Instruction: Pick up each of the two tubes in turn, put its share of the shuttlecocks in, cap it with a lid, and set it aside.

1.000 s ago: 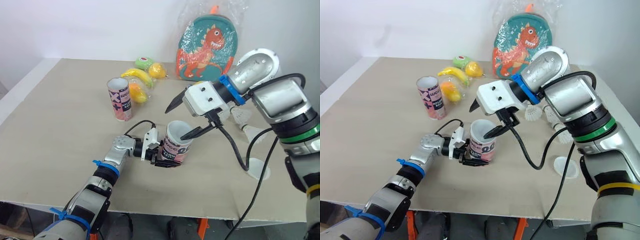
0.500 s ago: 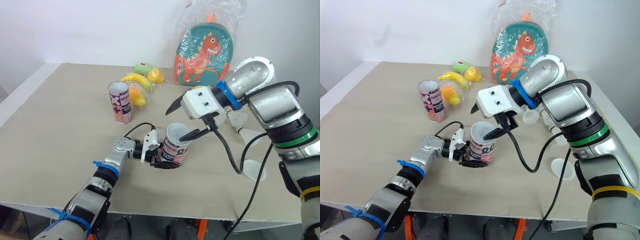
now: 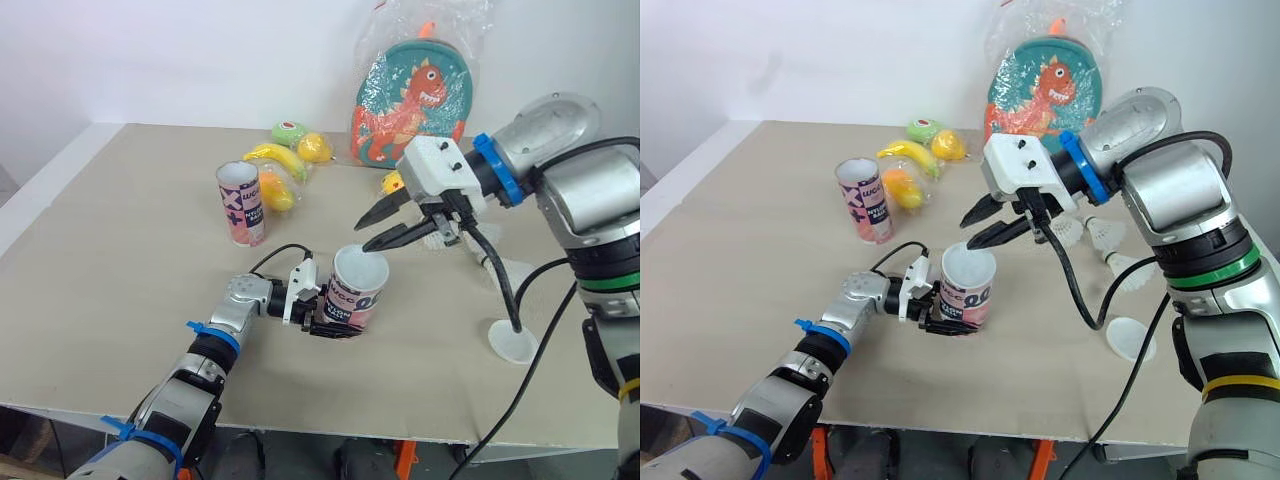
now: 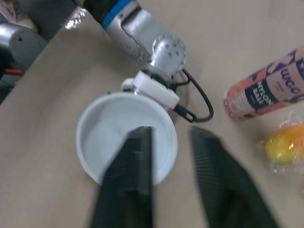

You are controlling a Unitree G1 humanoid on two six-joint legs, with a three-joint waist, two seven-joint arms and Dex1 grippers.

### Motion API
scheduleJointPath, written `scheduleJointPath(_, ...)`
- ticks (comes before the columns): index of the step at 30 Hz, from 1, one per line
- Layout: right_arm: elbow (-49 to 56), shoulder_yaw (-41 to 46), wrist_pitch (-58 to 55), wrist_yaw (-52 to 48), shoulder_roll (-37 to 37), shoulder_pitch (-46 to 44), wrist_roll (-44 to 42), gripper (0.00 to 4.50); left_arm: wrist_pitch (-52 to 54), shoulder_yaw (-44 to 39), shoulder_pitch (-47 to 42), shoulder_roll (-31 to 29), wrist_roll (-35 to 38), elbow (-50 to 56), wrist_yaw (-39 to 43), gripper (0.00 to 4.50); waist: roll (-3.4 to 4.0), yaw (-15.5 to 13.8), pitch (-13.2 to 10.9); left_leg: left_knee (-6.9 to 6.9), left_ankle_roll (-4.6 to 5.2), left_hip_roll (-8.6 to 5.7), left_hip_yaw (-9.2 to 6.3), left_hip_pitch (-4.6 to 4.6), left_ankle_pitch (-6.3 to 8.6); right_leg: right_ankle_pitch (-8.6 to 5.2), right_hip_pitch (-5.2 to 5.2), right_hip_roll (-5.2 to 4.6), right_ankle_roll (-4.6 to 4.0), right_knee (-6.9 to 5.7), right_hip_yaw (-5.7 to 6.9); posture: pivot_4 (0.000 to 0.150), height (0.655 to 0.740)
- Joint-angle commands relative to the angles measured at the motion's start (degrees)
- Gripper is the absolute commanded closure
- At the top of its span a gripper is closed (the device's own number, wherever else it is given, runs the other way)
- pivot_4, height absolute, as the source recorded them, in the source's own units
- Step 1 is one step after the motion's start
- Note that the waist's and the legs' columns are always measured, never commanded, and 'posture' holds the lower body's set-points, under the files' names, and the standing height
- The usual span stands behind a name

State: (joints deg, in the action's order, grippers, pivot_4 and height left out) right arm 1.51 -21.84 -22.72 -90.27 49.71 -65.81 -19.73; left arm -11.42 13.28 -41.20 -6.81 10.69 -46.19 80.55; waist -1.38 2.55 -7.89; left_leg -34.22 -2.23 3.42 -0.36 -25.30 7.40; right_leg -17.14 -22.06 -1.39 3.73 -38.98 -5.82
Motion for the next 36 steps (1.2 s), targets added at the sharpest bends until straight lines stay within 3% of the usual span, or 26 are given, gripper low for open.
scheduleJointPath(1, 4.2, 2.3, -1.4, -2.2, 0.9, 1.0, -1.8, 4.47, 1.2, 1.2, 0.8, -0.8, -2.9, -3.3, -0.8, 1.10, -0.01, 0.0, 0.0, 0.00, 0.00, 0.00, 0.00, 0.00, 0.00, 0.00, 0.00, 0.00, 0.00, 0.00, -0.01, 0.150, 0.7302)
scheduleJointPath(11, 5.0, -0.5, -1.3, -0.6, -2.7, 2.9, 2.2, 4.47, 1.1, 1.1, 0.7, -0.9, -3.0, -3.4, -0.8, 1.10, 0.04, 0.0, -0.1, 0.00, -0.01, 0.00, 0.01, -0.01, 0.01, 0.00, -0.03, 0.00, 0.00, 0.00, -0.02, 0.150, 0.7302)
scheduleJointPath(29, 1.0, -11.9, 10.3, -2.2, -3.3, 6.8, 14.2, 4.47, 1.3, 1.0, 0.6, -1.2, -2.9, -3.1, -1.1, 1.10, -0.06, 0.1, 0.0, 0.00, -0.09, 0.03, 0.02, 0.20, 0.06, 0.02, 0.09, 0.01, -0.02, 0.01, -0.02, 0.150, 0.7302)
scheduleJointPath(32, 1.0, -9.7, 9.7, -2.2, -3.7, 7.1, 13.7, 4.47, 1.2, 1.0, 0.5, -1.0, -2.9, -3.1, -1.2, 1.10, -0.18, 0.1, 0.1, 0.00, -0.11, 0.03, 0.02, 0.22, 0.07, 0.02, 0.10, -0.01, -0.04, 0.01, -0.02, 0.150, 0.7302)
scheduleJointPath(36, 3.7, 2.4, 0.5, -1.4, -3.0, 6.2, 1.2, 4.47, 1.4, 1.2, 0.6, -0.8, -2.8, -2.4, -0.8, 1.10, -0.23, 0.1, 0.0, 0.00, -0.12, 0.04, 0.03, 0.20, 0.07, 0.05, 0.08, -0.04, -0.08, 0.03, -0.02, 0.150, 0.7302)
